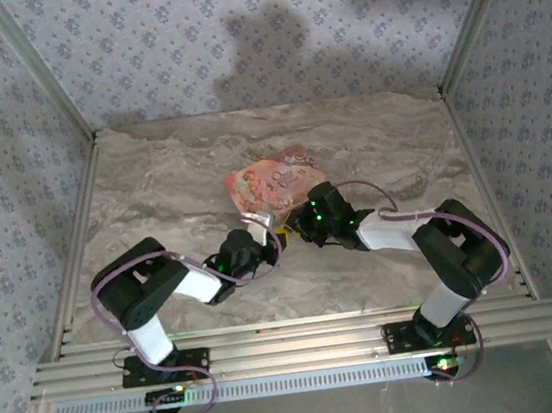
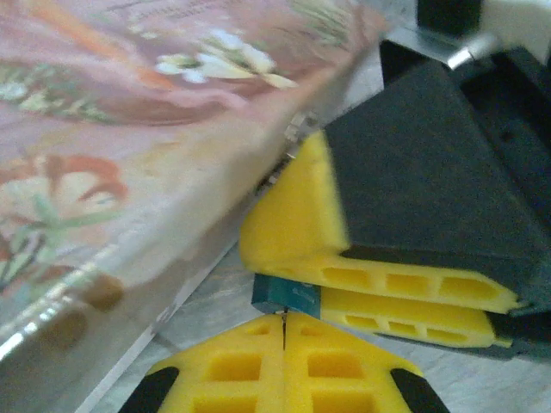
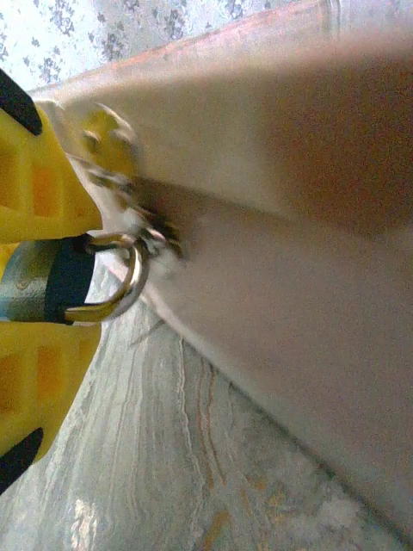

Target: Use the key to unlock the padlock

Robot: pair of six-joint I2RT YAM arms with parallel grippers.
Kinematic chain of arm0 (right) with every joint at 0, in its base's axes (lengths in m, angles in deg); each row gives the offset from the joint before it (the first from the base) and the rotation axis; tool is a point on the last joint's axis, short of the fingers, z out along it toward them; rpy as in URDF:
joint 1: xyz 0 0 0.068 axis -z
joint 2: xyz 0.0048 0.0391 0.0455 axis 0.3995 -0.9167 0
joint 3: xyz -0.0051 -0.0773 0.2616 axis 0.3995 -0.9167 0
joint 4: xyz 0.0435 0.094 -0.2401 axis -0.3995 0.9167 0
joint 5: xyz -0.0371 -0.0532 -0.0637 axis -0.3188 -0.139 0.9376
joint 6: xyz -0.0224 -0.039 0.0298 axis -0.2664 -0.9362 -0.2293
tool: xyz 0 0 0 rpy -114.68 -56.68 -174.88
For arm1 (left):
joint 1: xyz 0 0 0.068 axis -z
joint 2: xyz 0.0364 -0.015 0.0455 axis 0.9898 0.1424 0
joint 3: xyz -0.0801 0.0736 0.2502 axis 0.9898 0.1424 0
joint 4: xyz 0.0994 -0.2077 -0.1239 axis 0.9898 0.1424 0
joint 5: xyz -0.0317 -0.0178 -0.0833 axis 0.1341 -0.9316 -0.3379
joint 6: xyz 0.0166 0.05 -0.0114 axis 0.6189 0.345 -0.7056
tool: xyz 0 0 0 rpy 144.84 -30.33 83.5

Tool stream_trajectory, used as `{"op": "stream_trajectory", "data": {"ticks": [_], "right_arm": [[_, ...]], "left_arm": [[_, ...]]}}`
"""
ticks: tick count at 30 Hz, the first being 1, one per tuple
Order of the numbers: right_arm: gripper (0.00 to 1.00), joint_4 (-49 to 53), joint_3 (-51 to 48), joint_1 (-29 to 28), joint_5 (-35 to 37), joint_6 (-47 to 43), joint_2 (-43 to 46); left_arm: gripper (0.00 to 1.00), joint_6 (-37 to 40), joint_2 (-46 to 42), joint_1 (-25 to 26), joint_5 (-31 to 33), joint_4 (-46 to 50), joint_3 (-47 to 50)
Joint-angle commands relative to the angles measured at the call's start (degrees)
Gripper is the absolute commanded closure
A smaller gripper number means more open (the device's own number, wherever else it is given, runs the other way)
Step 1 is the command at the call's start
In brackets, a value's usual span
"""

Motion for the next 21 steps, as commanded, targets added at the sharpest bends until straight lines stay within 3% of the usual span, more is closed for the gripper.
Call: {"op": "stream_trajectory", "data": {"ticks": [1, 4, 11, 14, 18, 21], "right_arm": [[1.00, -0.57, 3.12, -1.03, -6.06, -1.36, 1.49], [1.00, 0.21, 3.44, -1.02, -6.76, -1.92, 0.70], [0.92, 0.98, 3.38, -1.38, -5.93, -2.93, -0.05], [0.77, 1.00, 3.50, -1.64, -5.71, -3.18, -0.23], [0.49, 1.22, 3.27, -1.73, -4.73, -3.20, 0.23], [0.43, 1.87, 3.11, -1.69, -3.94, -3.45, 1.11]], "left_arm": [[1.00, 17.96, -2.57, 4.21, 2.98, 10.46, -4.22], [1.00, 19.65, -1.57, 4.86, 4.76, 8.92, -2.64], [1.00, 15.09, -0.56, 4.87, 6.45, 2.93, 0.55], [1.00, 15.40, -1.52, 4.87, 7.28, 2.80, 0.77], [1.00, 15.29, -1.69, 4.70, 7.42, 3.84, -0.02], [1.00, 14.57, -1.38, 4.43, 7.44, 4.20, -0.39]]}}
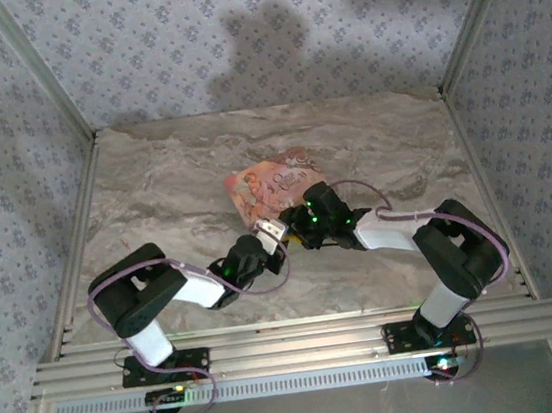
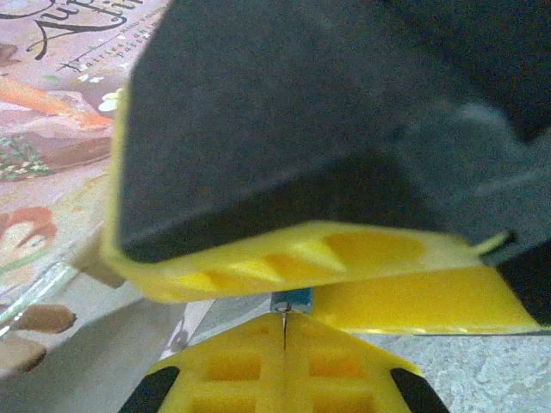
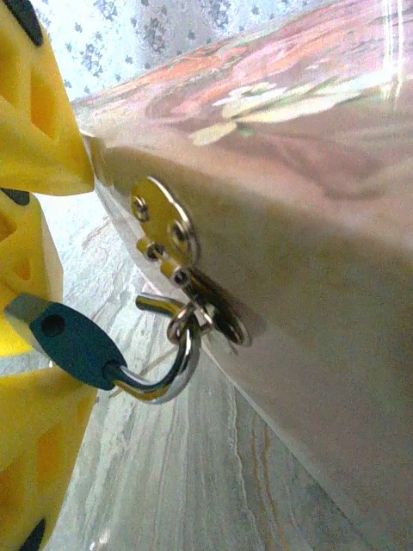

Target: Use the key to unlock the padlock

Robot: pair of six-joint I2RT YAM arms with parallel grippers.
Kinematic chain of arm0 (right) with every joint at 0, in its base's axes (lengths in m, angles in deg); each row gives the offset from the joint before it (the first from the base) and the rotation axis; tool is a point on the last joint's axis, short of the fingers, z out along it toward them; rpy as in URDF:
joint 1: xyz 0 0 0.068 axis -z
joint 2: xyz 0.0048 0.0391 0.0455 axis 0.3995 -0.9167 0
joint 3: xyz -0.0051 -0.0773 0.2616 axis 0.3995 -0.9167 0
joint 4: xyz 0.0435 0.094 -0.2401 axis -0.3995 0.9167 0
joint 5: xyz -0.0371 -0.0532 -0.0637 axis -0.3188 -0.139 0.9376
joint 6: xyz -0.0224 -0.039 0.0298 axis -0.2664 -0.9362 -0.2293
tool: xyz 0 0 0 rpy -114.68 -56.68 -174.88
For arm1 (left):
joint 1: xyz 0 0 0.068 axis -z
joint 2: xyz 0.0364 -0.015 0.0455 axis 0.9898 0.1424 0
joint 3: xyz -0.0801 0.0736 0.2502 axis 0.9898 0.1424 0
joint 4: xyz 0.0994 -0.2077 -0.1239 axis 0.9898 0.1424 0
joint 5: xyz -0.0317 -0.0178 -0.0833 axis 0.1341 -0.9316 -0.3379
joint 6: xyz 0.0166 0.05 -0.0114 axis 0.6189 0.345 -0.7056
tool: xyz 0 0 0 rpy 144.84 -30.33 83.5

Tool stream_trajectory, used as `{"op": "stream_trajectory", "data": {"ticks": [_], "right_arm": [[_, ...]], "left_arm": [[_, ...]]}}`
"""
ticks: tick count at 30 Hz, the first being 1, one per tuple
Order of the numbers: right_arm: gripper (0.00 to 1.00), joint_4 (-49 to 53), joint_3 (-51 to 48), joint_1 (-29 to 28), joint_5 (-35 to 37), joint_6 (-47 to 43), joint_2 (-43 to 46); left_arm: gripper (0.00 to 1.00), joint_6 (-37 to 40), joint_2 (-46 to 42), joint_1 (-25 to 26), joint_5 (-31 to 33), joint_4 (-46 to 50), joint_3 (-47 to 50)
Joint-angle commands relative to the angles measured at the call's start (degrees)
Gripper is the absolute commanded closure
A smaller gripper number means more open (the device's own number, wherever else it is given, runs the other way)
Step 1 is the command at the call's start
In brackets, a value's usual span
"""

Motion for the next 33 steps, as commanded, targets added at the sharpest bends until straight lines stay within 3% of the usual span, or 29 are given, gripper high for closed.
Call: {"op": "stream_trajectory", "data": {"ticks": [1, 11, 16, 22, 32, 33], "right_arm": [[0.43, -0.24, 1.51, -0.37, -0.59, -0.86, 1.55], [0.43, 3.97, 1.29, -0.02, 1.54, -3.01, 3.90], [0.61, 5.16, 1.40, 0.16, 1.86, -3.73, 3.81], [0.66, 7.20, 1.90, 0.39, 2.06, -4.53, 3.13], [1.00, 7.51, 2.01, 0.77, 2.46, -5.23, 1.90], [1.00, 7.56, 1.99, 0.68, 2.62, -5.49, 1.94]], "left_arm": [[1.00, 0.03, 0.02, 0.45, -0.52, 0.33, -0.72], [1.00, 1.01, -1.37, 0.28, 0.18, 1.43, -1.02], [1.00, 1.44, -1.50, 0.28, -0.19, 2.35, -1.59], [1.00, 1.77, -1.65, 0.28, -0.43, 2.96, -1.76], [1.00, 2.66, -2.68, 0.63, -0.89, 4.44, -2.01], [1.00, 2.72, -2.78, 0.63, -0.92, 4.46, -2.00]]}}
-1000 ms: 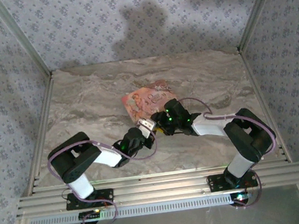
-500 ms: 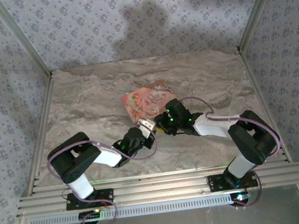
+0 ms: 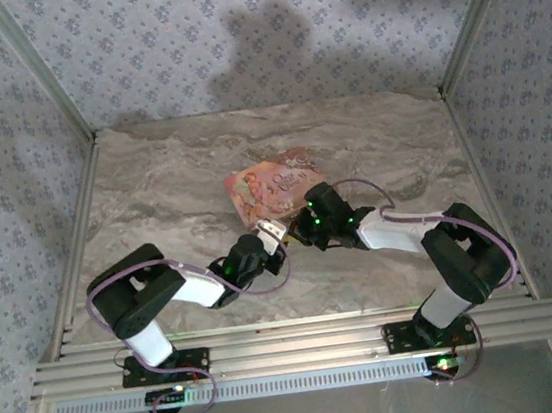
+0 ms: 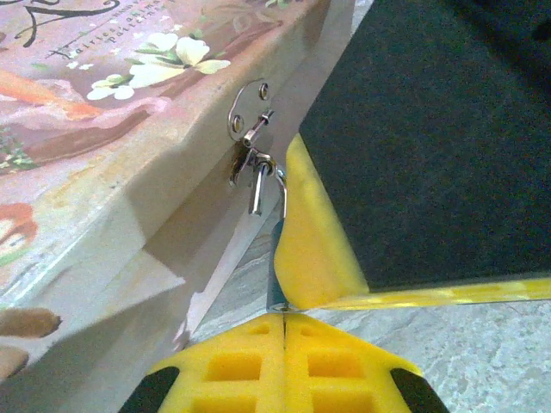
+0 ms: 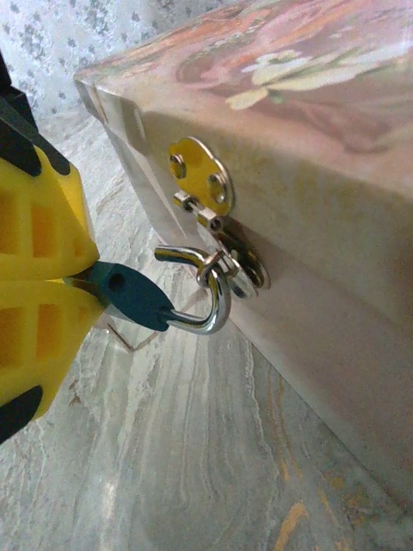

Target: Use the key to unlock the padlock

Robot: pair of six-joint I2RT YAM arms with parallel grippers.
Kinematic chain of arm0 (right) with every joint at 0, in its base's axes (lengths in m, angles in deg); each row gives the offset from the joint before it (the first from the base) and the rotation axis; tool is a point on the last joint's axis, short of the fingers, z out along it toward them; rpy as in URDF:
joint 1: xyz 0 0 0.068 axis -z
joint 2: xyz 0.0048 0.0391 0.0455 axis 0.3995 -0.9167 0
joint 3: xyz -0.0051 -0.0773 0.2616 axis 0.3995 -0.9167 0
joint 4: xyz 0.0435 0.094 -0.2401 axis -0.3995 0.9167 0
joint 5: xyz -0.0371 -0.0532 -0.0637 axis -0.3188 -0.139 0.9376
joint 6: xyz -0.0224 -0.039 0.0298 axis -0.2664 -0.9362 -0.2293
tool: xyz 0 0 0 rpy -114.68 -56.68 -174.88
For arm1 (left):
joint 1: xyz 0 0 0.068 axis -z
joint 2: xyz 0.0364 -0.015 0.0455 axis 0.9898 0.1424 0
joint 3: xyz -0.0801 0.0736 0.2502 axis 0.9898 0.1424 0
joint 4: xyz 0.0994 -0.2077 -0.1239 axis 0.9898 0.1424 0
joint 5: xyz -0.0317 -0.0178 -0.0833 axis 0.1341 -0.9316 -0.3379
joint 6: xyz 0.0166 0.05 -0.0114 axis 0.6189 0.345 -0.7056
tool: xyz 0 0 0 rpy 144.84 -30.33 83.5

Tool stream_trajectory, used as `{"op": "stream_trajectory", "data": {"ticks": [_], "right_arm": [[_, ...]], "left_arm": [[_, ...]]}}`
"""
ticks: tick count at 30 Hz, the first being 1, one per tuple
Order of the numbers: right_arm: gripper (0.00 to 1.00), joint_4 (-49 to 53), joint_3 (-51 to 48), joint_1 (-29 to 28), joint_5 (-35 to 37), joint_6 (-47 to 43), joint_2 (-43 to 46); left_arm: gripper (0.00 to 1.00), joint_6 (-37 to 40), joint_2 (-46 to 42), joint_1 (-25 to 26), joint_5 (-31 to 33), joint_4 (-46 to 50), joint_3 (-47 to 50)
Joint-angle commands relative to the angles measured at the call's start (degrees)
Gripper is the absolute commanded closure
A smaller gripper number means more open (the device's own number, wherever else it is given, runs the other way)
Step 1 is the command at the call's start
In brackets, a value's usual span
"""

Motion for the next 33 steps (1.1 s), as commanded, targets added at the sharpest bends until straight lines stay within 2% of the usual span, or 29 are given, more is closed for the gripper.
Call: {"op": "stream_trajectory", "data": {"ticks": [1, 10, 11, 15, 19, 21, 27, 33], "right_arm": [[1.00, 0.49, 1.51, 0.39, 1.66, -1.29, -0.32], [1.00, 1.03, -0.11, 0.85, 3.82, -3.68, 3.39], [1.00, 1.14, -0.26, 0.99, 3.93, -3.96, 3.85], [1.00, 1.42, -0.81, 1.42, 4.61, -4.71, 4.96], [1.00, 2.20, -1.51, 1.84, 5.50, -5.43, 5.58], [1.00, 2.03, -2.07, 2.04, 5.70, -5.48, 5.73], [1.00, -0.38, -4.47, 2.29, 6.10, -6.57, 6.46], [1.00, -1.64, -6.73, 2.56, 7.71, -7.52, 8.24]], "left_arm": [[1.00, 1.23, -2.30, 0.69, -1.34, 1.22, -1.28], [1.00, 2.33, -5.02, 0.72, -0.66, 2.75, -1.18], [0.95, 2.44, -5.16, 0.74, -0.69, 3.08, -1.39], [0.88, 2.66, -5.30, 0.72, -1.24, 3.38, -1.71], [0.67, 2.34, -5.80, 0.63, -0.74, 3.80, -1.67], [0.62, 2.12, -6.65, 0.54, -0.36, 4.14, -1.18], [0.56, -0.40, -11.68, -0.40, -0.18, 4.90, 1.96], [0.54, -2.73, -18.00, -2.08, -0.17, 7.42, 5.34]]}}
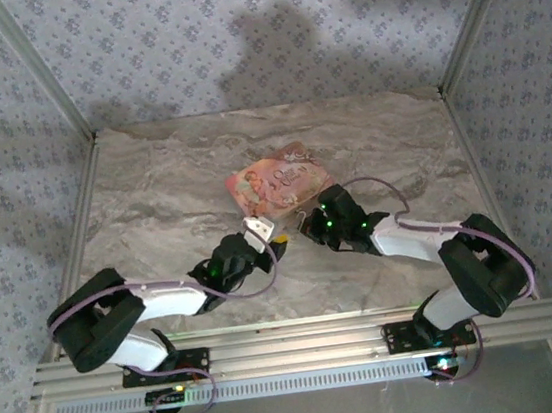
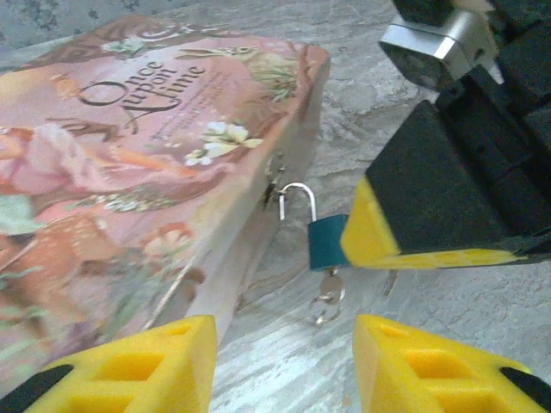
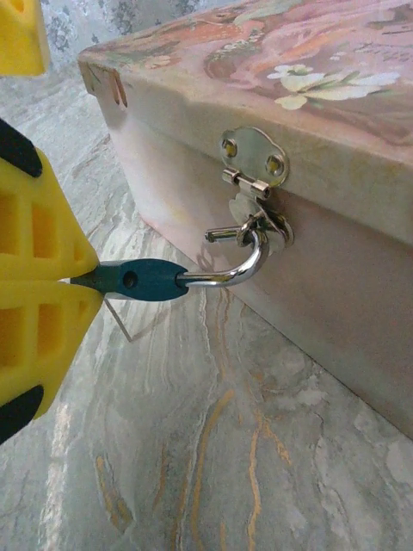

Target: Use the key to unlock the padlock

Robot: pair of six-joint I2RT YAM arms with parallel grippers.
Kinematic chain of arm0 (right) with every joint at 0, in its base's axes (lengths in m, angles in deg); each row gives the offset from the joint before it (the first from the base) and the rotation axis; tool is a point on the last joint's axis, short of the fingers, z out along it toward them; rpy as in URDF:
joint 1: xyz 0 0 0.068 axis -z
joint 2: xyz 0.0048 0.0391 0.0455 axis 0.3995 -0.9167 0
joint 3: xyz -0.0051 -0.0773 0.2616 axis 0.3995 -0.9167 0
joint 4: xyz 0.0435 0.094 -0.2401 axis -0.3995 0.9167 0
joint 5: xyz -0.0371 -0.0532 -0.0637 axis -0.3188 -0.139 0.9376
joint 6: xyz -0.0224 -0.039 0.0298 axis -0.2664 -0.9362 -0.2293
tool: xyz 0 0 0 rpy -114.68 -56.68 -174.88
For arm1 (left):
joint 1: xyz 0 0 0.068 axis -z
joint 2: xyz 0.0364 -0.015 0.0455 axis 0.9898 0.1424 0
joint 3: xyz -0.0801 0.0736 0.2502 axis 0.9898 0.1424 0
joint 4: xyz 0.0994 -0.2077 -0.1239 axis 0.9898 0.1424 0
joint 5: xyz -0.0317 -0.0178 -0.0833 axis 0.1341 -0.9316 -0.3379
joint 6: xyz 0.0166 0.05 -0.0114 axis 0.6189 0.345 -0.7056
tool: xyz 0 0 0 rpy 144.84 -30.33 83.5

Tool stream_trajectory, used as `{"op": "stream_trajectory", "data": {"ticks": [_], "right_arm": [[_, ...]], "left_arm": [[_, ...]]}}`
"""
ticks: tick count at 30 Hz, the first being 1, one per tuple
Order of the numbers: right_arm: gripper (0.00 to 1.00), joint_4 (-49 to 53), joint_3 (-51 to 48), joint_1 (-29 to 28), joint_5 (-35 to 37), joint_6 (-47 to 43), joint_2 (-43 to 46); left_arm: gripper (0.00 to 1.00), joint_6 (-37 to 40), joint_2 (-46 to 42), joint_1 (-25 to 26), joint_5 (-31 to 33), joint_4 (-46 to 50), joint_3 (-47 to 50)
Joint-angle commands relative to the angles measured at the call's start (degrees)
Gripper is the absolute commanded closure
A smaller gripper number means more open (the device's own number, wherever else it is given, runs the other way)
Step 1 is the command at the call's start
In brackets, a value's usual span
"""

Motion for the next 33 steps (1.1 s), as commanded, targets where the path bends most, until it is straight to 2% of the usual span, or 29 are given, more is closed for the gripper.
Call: {"op": "stream_trajectory", "data": {"ticks": [1, 8, 25, 33], "right_arm": [[1.00, -0.98, -1.20, 0.50, 2.37, -1.61, 1.92], [1.00, -2.46, -1.00, 0.63, 3.25, -1.67, 2.51], [1.00, -3.29, 1.26, 0.39, 5.93, 1.81, 2.07], [1.00, -4.30, 3.77, 0.53, 2.74, 1.96, -1.45]], "left_arm": [[0.54, -2.44, -3.89, -1.36, 0.31, 2.75, 1.76], [0.54, -4.00, -9.68, -3.86, -0.78, 8.82, 1.54], [0.53, -4.95, -12.94, -5.19, -1.38, 10.92, 2.69], [0.53, -5.40, -13.99, -5.26, -1.37, 11.68, 3.09]]}}
